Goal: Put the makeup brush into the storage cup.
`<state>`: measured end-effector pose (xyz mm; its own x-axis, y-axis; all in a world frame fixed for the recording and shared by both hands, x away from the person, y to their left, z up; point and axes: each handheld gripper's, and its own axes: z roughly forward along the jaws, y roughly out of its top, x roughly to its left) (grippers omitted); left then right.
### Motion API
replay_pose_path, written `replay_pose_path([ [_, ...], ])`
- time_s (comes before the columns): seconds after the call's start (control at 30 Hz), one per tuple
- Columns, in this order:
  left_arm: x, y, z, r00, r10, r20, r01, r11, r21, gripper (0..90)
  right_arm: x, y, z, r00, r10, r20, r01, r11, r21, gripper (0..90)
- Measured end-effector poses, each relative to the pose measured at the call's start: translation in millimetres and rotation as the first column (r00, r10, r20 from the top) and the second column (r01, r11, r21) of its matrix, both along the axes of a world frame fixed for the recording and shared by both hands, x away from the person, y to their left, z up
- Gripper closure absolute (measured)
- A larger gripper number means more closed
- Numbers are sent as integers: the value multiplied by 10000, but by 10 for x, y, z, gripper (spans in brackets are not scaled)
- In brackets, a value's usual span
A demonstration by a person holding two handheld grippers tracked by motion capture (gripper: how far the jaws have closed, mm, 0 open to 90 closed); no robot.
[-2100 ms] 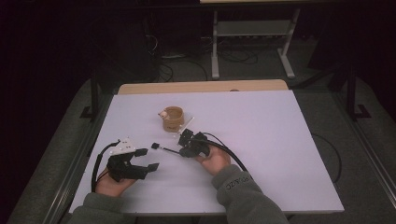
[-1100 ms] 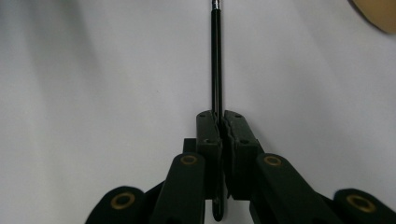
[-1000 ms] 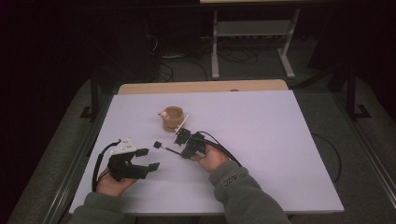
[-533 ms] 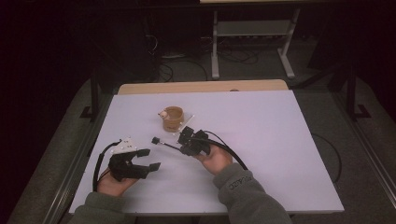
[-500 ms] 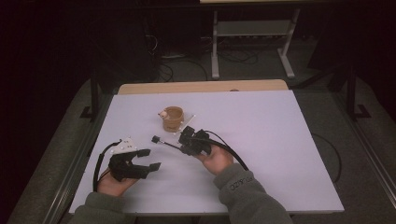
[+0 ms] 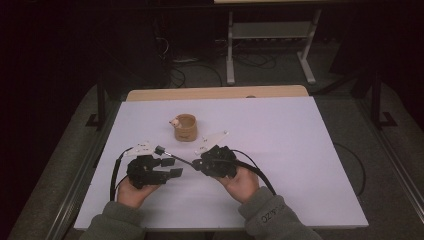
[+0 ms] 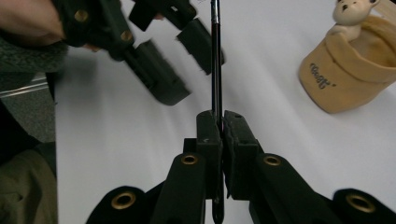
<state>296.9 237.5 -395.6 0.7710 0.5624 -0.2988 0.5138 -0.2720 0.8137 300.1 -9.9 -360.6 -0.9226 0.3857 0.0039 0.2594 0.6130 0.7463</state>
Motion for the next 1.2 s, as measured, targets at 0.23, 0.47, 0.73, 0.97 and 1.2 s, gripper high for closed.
replay_pose_path([
  [0.23, -3, -37, 16, 9997, -241, -75, 237, 9984, -520, 562, -29, -18, -199, 9999, 138, 15, -137, 9994, -328, 851],
  [0.47, -11, -12, 28, 9989, -453, -112, 441, 9950, -895, 711, -54, 81, -301, 9986, 447, 290, -427, 9970, -651, 851],
  [0.73, -12, -25, 45, 9960, -871, -185, 844, 9897, -1160, 846, -74, 128, -352, 9965, 682, 485, -645, 9952, -733, 850],
  [0.97, -34, -70, 128, 9961, -884, 85, 887, 9937, -691, 852, -56, 89, -341, 9955, 834, 442, -813, 9956, -469, 813],
  [1.2, -51, -181, 234, 9937, -1040, 421, 1032, 9944, 216, 852, -46, -48, -294, 9982, 595, 46, -594, 9981, -169, 650],
])
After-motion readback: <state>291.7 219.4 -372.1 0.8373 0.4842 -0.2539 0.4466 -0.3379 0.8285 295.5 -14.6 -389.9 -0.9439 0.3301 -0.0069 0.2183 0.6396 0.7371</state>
